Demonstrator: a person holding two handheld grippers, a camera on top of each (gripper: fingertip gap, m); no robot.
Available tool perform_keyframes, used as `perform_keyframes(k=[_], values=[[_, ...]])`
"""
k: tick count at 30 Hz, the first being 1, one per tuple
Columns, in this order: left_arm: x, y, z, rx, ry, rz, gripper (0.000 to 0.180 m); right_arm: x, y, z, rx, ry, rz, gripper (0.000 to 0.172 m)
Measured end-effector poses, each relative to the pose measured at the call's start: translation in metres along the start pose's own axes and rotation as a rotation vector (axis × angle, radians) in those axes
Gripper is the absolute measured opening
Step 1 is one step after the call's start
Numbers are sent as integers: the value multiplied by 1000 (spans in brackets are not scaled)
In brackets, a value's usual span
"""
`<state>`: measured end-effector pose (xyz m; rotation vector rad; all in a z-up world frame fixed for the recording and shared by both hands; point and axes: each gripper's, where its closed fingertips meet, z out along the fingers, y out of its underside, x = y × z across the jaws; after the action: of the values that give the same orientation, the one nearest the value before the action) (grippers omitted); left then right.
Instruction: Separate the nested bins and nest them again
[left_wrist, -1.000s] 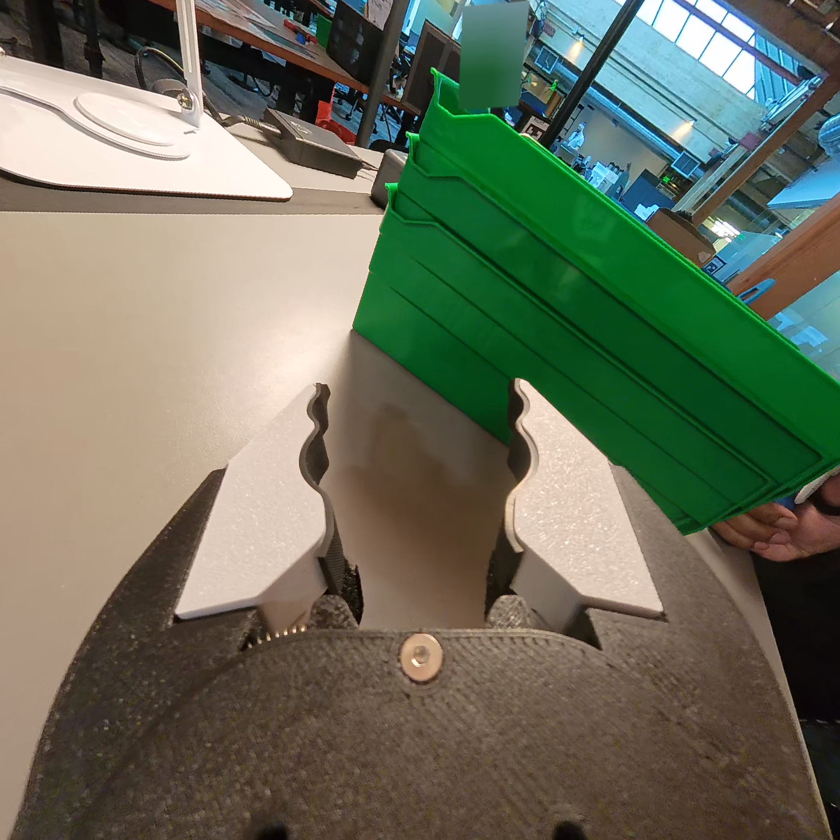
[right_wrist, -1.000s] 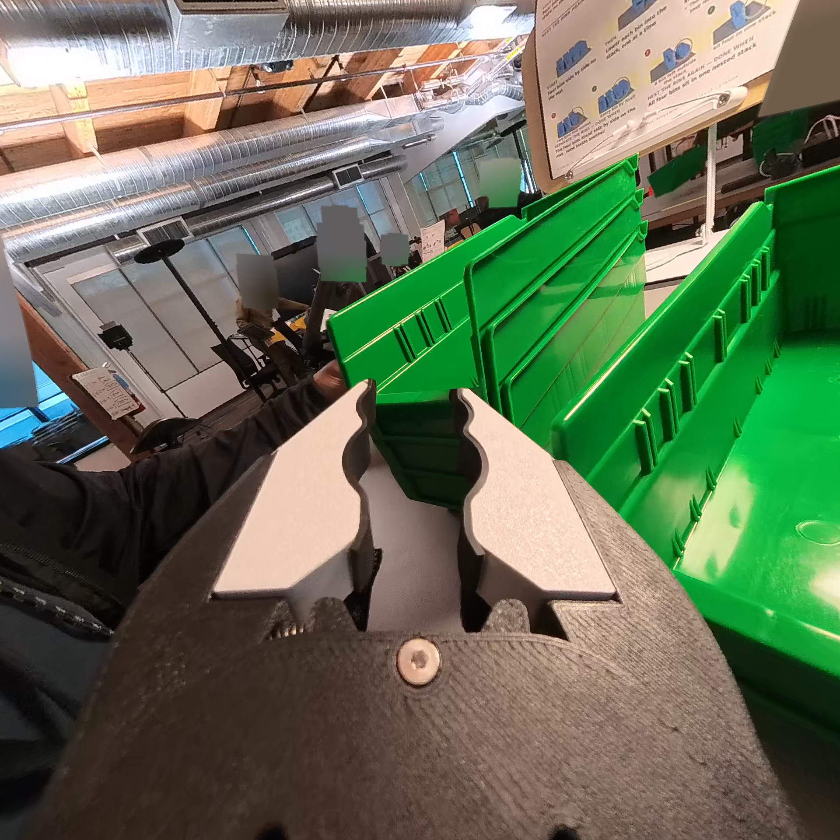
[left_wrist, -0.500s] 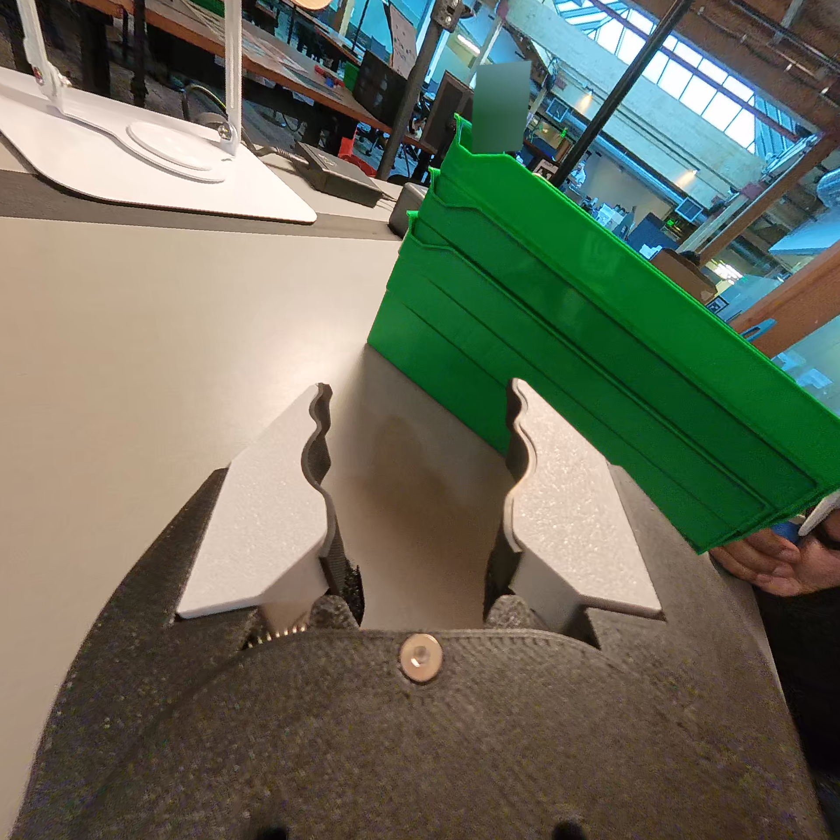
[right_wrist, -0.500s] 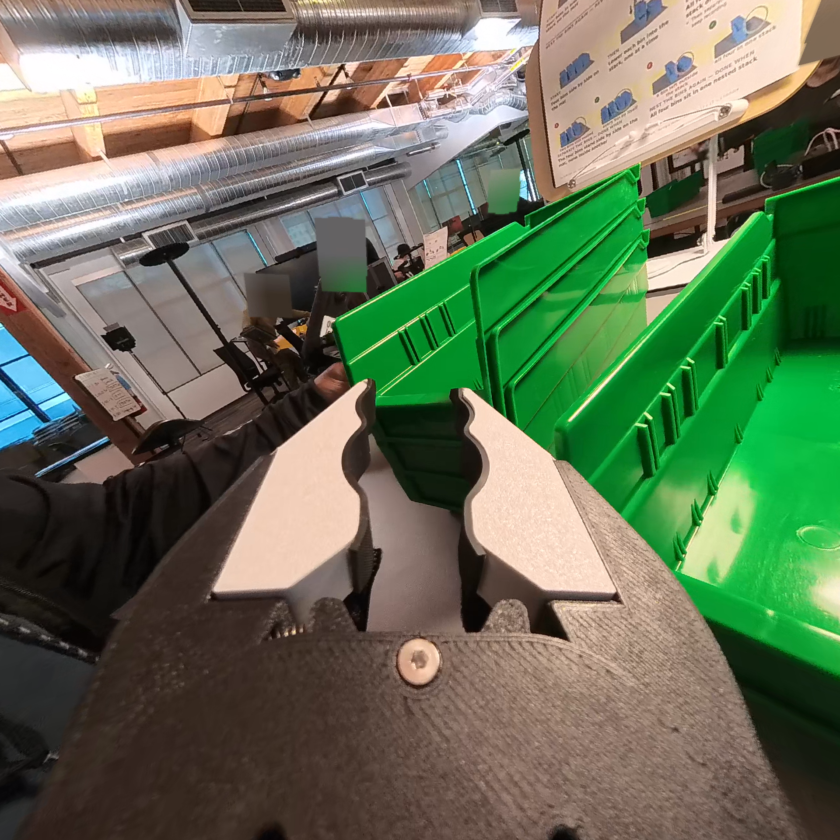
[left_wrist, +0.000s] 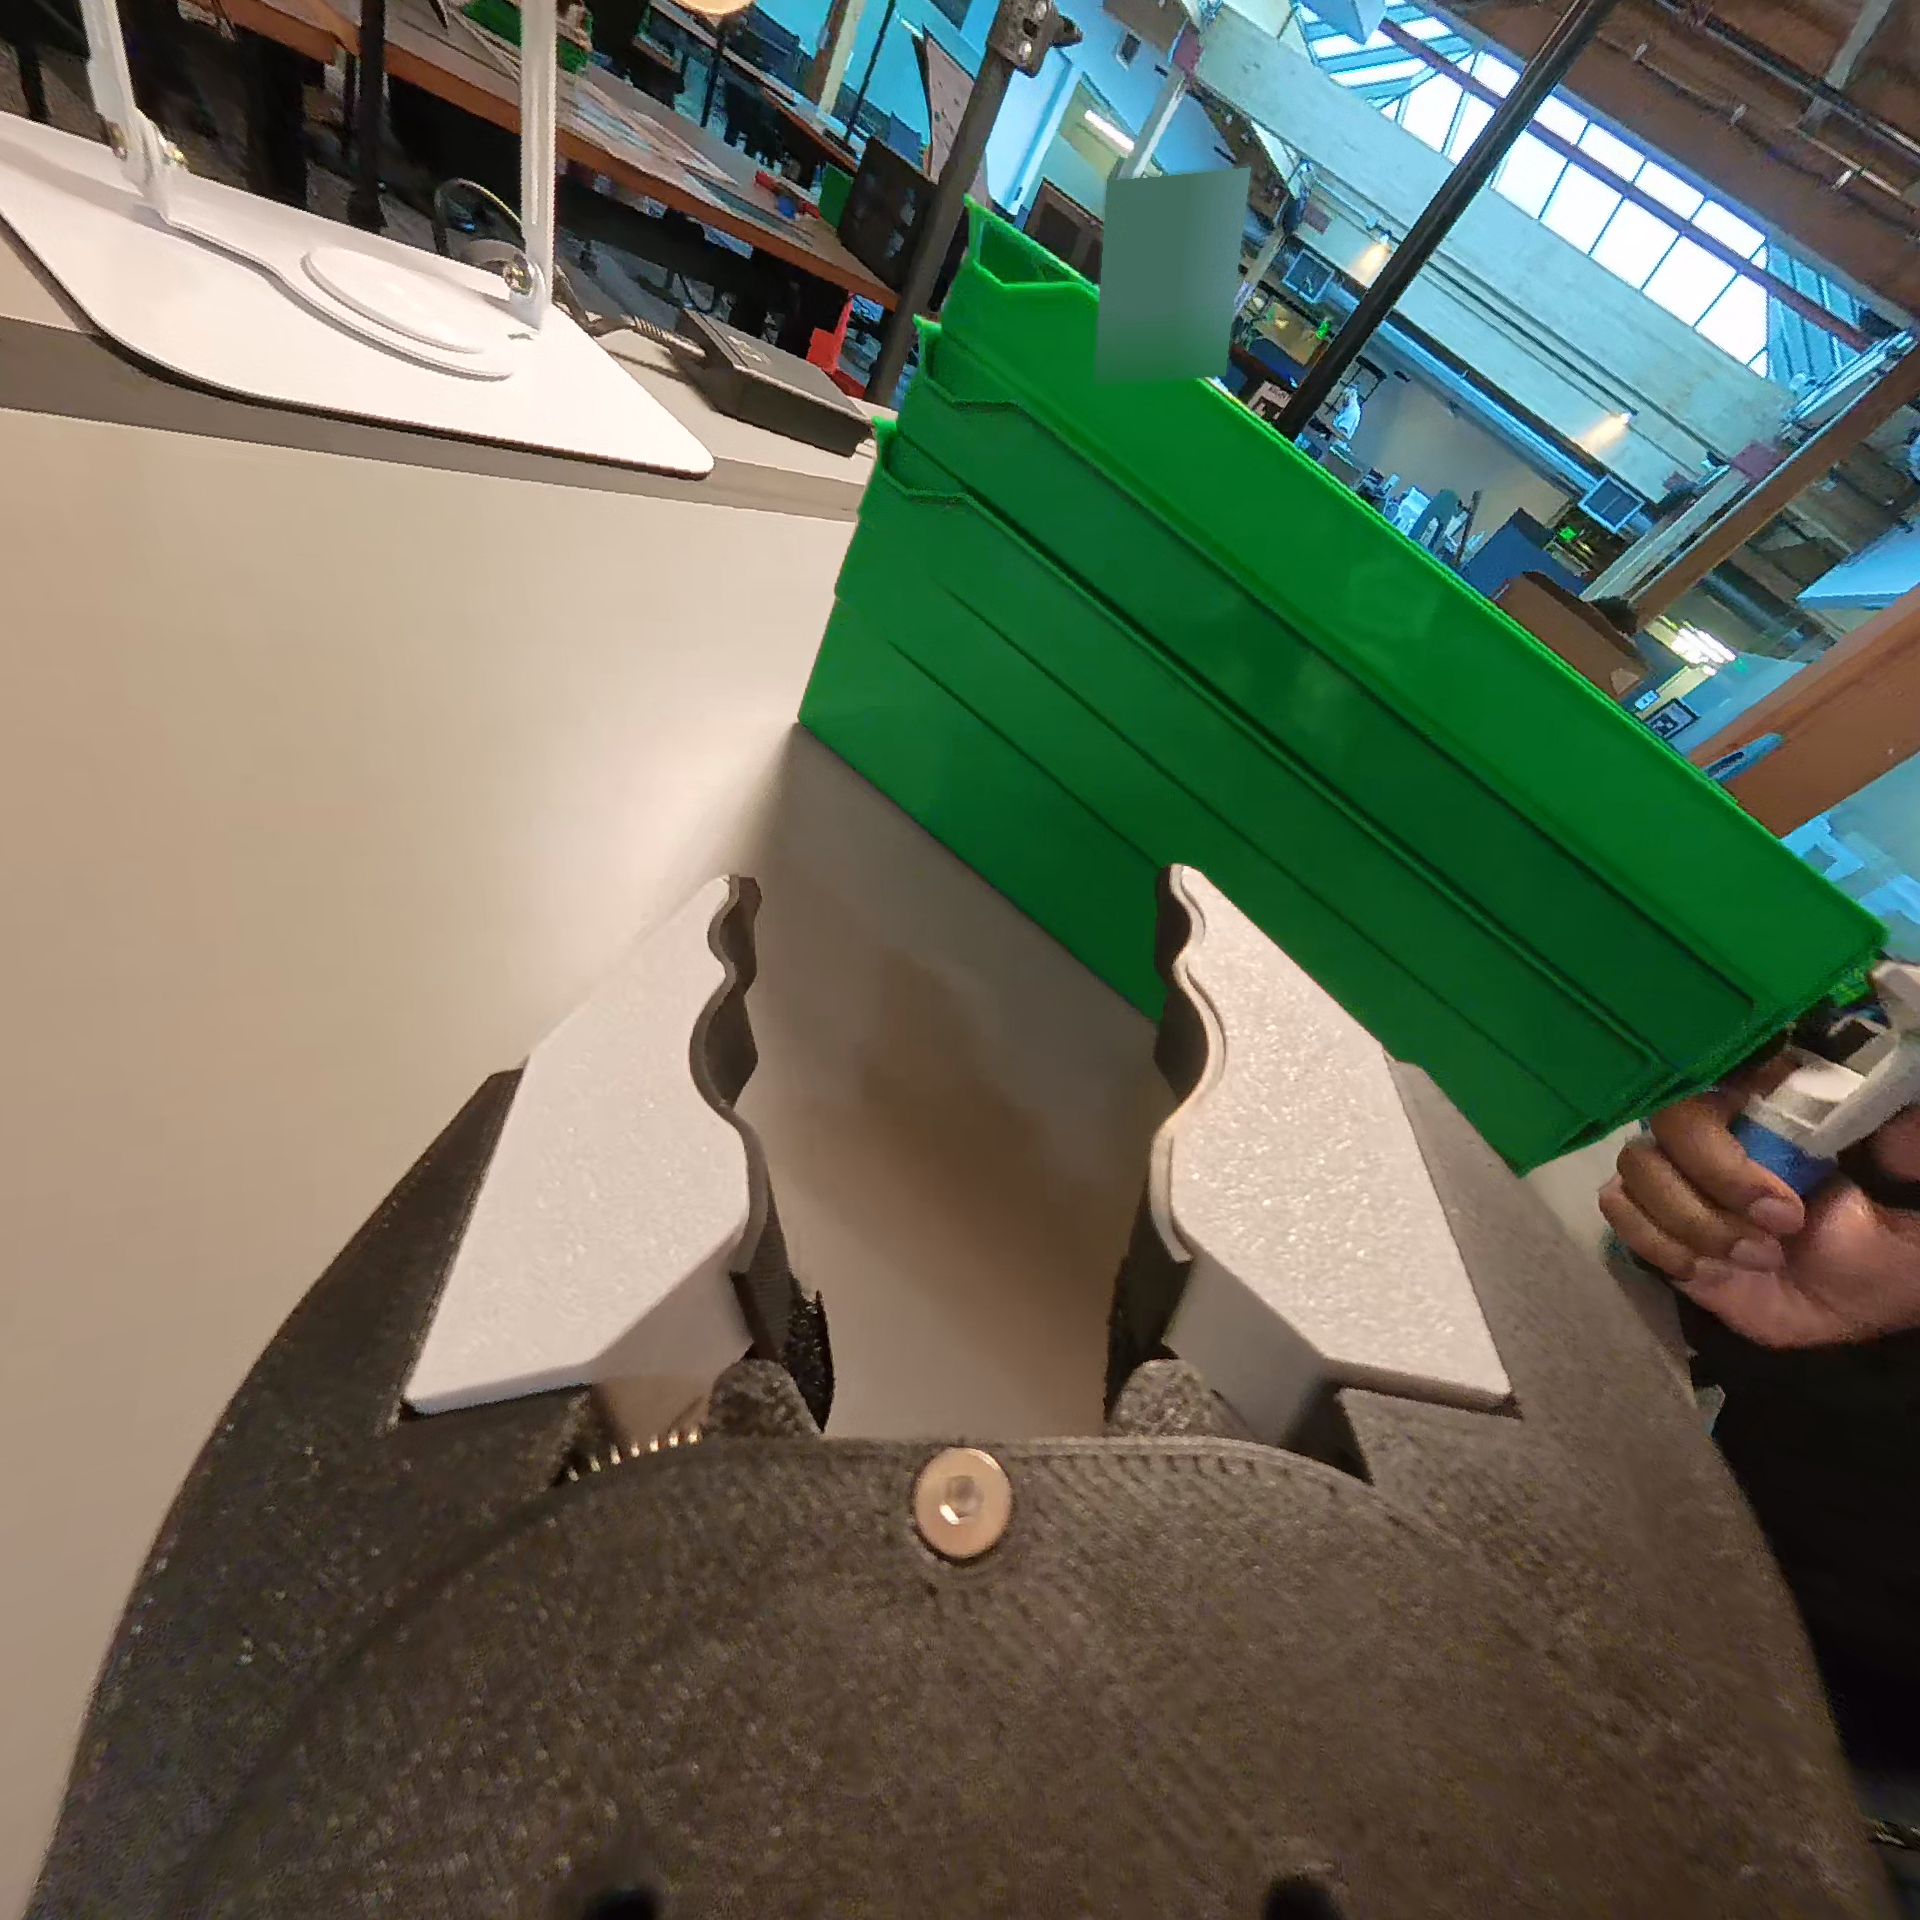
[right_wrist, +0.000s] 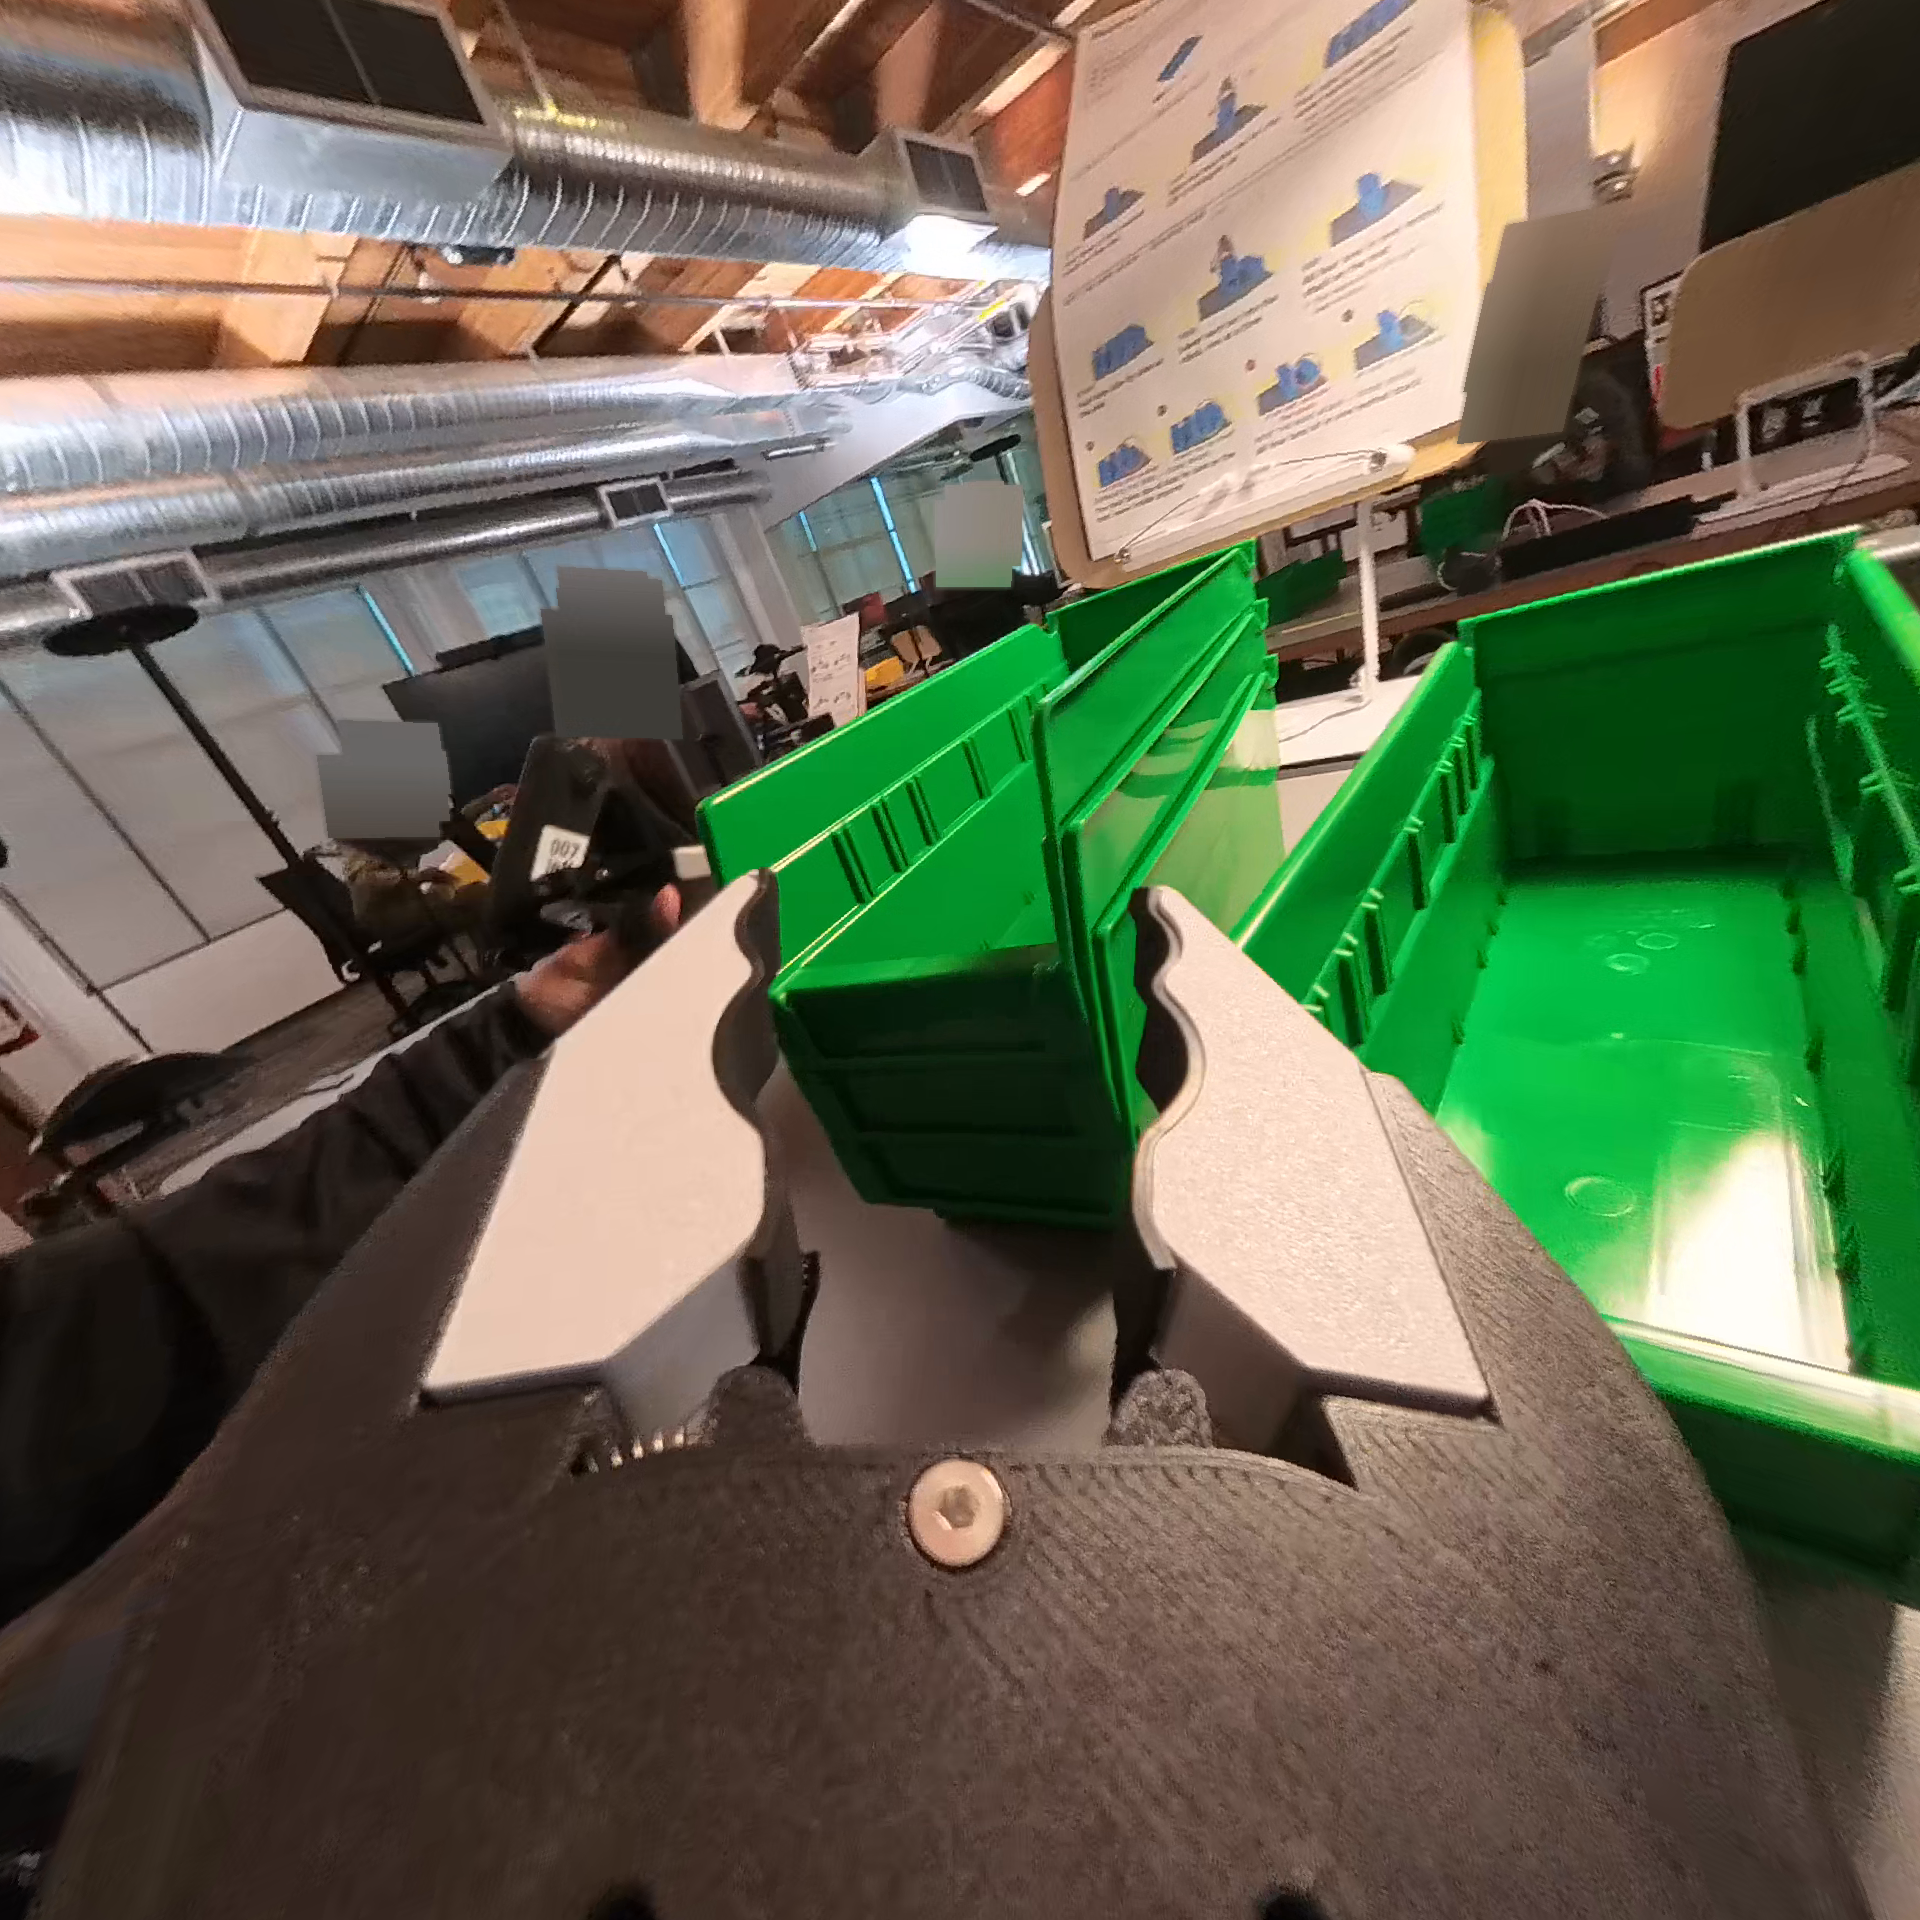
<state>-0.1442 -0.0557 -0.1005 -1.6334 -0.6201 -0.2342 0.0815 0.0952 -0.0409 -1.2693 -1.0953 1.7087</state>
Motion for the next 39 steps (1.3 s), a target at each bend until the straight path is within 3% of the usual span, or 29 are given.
perform_keyframes(k=[8, 13, 16, 20, 23, 29, 34, 39], values=[[16, 11, -1, -14, -7, 21, 77, -11, 12, 28, -92, 6, -4, 74], [24, 15, -5, 0, -8, 10, 78, -45, 28, 34, -147, -148, 78, 67], [23, 13, -10, 16, -16, -37, 80, -46, 31, 35, -146, -144, 93, 67], [34, -4, -17, 64, 19, -148, 85, -52, 41, 41, -187, -167, 125, 74], [51, -25, -19, 50, 7, -144, 89, -69, 46, 44, -215, -219, 110, 72], [91, -65, -5, -112, -132, 85, 96, -77, 52, 51, -229, -251, 126, 71], [101, -70, 30, -334, -296, 270, 116, -87, 60, 59, -274, -275, 110, 71], [97, -65, 64, -488, -410, 298, 137, -74, 61, 62, -250, -221, 99, 71]])
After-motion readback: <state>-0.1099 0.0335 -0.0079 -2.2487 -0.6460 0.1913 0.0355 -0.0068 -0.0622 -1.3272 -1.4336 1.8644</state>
